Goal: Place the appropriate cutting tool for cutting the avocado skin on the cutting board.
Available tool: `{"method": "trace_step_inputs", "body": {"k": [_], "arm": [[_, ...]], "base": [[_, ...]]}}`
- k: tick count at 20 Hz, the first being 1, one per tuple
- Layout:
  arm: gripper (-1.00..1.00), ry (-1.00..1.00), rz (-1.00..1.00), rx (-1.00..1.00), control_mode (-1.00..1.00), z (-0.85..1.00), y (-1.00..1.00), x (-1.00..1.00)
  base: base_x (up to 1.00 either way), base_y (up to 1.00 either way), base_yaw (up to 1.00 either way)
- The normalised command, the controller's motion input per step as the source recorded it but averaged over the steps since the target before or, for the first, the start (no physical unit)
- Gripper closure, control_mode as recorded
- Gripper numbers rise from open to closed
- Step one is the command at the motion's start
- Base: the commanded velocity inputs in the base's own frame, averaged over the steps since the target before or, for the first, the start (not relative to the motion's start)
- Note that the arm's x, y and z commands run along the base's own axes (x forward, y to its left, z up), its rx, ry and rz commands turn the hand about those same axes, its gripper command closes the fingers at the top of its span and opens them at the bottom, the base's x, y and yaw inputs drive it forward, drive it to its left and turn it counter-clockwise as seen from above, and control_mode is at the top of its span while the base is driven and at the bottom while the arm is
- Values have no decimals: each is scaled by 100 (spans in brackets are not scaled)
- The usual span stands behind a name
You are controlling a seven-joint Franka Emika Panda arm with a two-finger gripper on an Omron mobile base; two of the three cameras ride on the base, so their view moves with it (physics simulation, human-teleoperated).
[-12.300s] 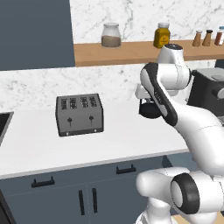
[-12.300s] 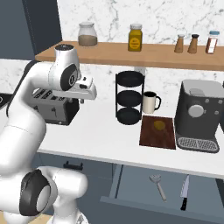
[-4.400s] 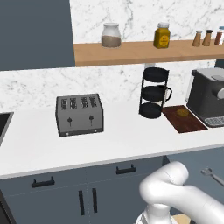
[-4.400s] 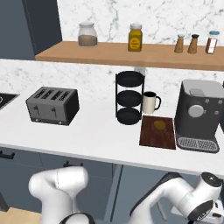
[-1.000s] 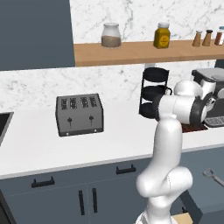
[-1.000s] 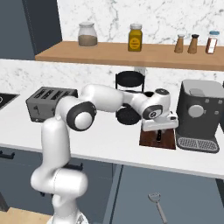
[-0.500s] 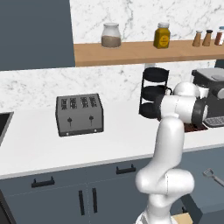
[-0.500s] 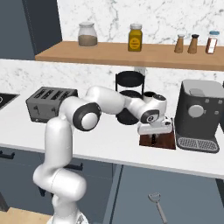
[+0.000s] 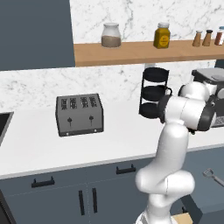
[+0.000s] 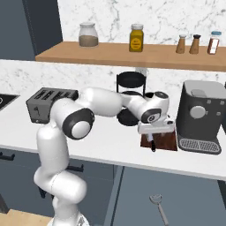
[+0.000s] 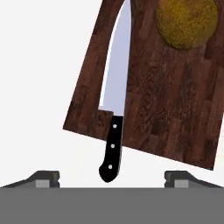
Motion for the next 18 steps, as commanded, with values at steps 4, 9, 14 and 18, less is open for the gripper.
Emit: {"method": "trace_step_inputs", "body": {"k": [4,9,14,18], "arm": [[-100,-6,0,0,-100,79,12,-85],[-100,0,4,-5,-100,45,54,-81],[-100,5,6,-14,-100,-11,98,-17],[-100,2,2,-18,-100,-44,99,0]], "base": [[0,0,0],[0,0,0],[0,0,0],[0,0,0]]}}
